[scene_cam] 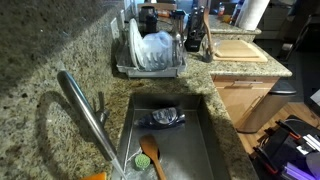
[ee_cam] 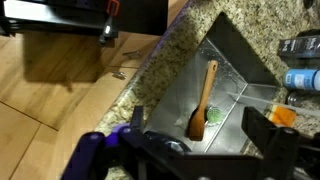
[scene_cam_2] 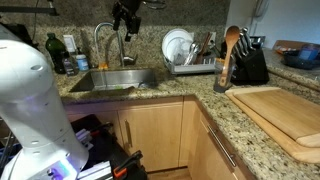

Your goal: Turn off the faucet of the sink. Pick up the wooden spoon from the cup and put it on the wooden board.

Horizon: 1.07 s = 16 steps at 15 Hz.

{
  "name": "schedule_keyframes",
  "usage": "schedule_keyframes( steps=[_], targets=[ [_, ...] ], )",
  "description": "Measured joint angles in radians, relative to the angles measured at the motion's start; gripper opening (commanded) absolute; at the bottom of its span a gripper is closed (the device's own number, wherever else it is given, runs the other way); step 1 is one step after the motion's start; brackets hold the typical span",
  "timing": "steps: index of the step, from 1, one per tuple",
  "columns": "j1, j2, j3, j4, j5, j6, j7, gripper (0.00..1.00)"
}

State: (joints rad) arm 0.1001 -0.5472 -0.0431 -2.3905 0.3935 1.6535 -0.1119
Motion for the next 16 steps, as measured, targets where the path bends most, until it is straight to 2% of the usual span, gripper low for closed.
schedule_keyframes(
  steps=[4,6,10,13,16],
  targets=[
    [0.114,0.176,0.129,0.068,0.048,0.100,-0.046,1.00],
    [0.129,0.240,0.145,0.104,0.048,0.111,-0.054,1.00],
    [0.123,0.258,0.147,0.101,0.039,0.133,-0.023,1.00],
    [0.133,0.329,0.209,0.050,0.038,0.347,0.020,1.00],
    [0.164,0.478,0.308,0.071,-0.091,0.628,0.105,1.00]
  ],
)
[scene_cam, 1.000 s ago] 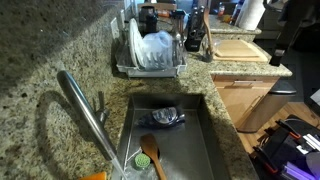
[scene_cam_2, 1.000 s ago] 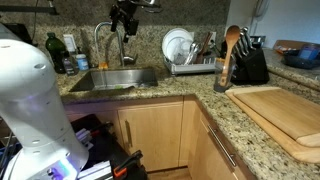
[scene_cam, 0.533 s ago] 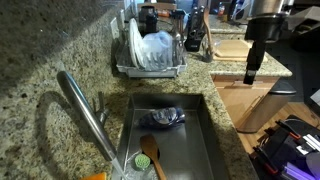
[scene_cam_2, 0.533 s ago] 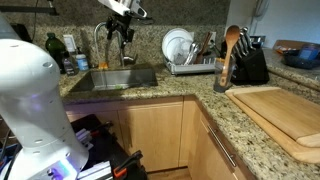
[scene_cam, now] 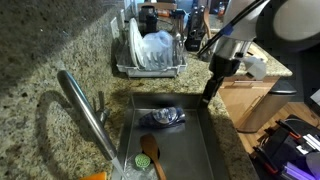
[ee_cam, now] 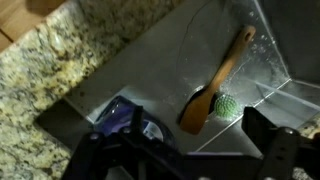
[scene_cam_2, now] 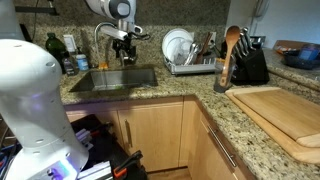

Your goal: Turn off the faucet of the sink. Pick up the wooden spoon from the cup and put it on the wooden board.

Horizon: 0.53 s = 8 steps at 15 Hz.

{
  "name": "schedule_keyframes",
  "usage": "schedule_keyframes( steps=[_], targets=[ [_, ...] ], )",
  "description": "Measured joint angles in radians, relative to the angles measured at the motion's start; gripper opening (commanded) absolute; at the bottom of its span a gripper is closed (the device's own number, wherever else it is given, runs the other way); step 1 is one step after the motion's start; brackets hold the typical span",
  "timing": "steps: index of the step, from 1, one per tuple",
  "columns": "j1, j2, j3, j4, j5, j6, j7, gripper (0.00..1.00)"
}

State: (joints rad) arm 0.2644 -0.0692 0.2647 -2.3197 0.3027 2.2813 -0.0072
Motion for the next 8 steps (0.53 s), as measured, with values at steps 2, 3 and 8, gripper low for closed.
schedule_keyframes(
  steps=[2,3,8],
  targets=[
    [0.019,0.096,0.034,0.056,-0.172,0.134,0.121,1.00],
    [0.027,0.135,0.036,0.087,-0.267,0.184,0.190,1.00],
    [0.035,0.182,0.033,0.129,-0.358,0.213,0.271,1.00]
  ],
)
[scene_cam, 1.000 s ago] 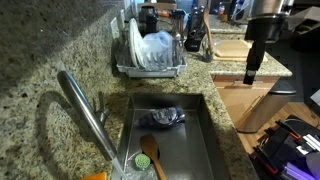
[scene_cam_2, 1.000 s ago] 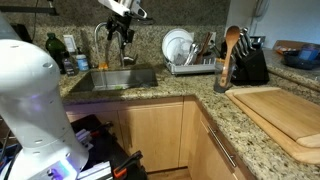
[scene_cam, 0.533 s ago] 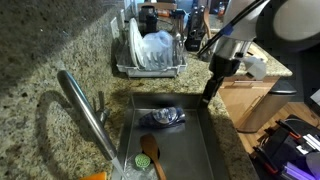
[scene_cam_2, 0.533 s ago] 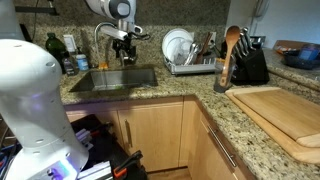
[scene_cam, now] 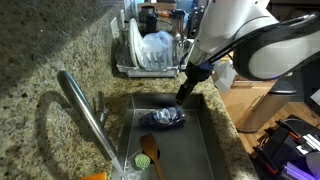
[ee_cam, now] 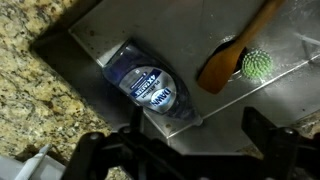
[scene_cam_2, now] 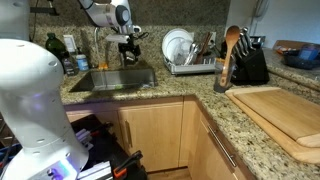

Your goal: Turn off the faucet of the sink. Pick up the wooden spoon from the cup and put it on the wooden board.

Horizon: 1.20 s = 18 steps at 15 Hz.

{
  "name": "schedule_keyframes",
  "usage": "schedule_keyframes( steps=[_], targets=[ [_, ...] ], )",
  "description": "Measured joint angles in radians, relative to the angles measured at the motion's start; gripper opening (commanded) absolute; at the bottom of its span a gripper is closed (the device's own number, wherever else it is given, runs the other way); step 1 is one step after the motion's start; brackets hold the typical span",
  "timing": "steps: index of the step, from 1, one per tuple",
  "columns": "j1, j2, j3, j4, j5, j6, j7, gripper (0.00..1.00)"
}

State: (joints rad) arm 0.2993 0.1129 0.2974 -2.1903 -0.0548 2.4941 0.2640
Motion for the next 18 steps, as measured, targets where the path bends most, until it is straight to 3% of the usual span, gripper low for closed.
schedule_keyframes(
  steps=[3,6,8,11,14,18],
  targets=[
    [0.002,0.019,-0.005,-0.008,-0.025,0.000,0.032,1.00],
    [0.037,0.125,-0.055,-0.002,-0.224,0.164,0.217,1.00],
    [0.105,0.216,-0.140,0.052,-0.409,0.288,0.378,1.00],
    [0.219,0.326,-0.281,0.216,-0.625,0.360,0.607,1.00],
    [0.260,0.389,-0.323,0.361,-0.649,0.363,0.677,1.00],
    [0.260,0.400,-0.321,0.383,-0.648,0.363,0.680,1.00]
  ],
)
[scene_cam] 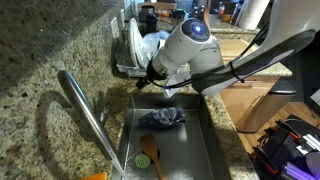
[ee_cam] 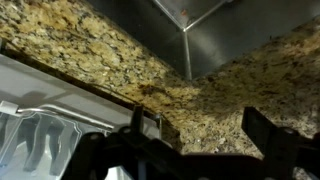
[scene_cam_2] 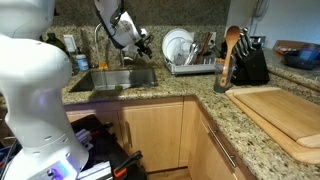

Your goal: Turn off the faucet of the sink. Pick up the wooden spoon from the cup and put it on the wooden board.

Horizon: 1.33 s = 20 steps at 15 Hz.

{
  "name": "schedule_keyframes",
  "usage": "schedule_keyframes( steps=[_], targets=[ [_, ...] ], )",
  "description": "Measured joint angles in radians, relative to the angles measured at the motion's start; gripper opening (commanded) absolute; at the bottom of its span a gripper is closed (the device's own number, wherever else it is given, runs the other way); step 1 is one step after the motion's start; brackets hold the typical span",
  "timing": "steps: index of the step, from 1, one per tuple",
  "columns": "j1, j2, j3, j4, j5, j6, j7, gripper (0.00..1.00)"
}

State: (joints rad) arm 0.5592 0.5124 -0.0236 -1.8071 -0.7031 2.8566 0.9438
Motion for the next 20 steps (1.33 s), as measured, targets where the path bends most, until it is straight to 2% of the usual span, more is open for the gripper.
schedule_keyframes(
  steps=[2,4,6,8,9,15,20],
  targets=[
    [0.000,0.009,0.008,0.000,0.009,0.018,0.004,1.00],
    [-0.020,0.053,0.032,0.012,0.054,0.130,0.004,1.00],
    [-0.075,0.134,0.071,0.050,0.099,0.267,-0.023,1.00],
    [-0.168,0.226,0.140,0.097,0.115,0.399,-0.063,1.00],
    [-0.192,0.253,0.155,0.109,0.113,0.417,-0.072,1.00],
    [-0.153,0.258,0.129,0.125,0.115,0.402,-0.068,1.00],
    [-0.032,0.352,0.018,0.297,0.147,0.386,-0.052,1.00]
  ],
)
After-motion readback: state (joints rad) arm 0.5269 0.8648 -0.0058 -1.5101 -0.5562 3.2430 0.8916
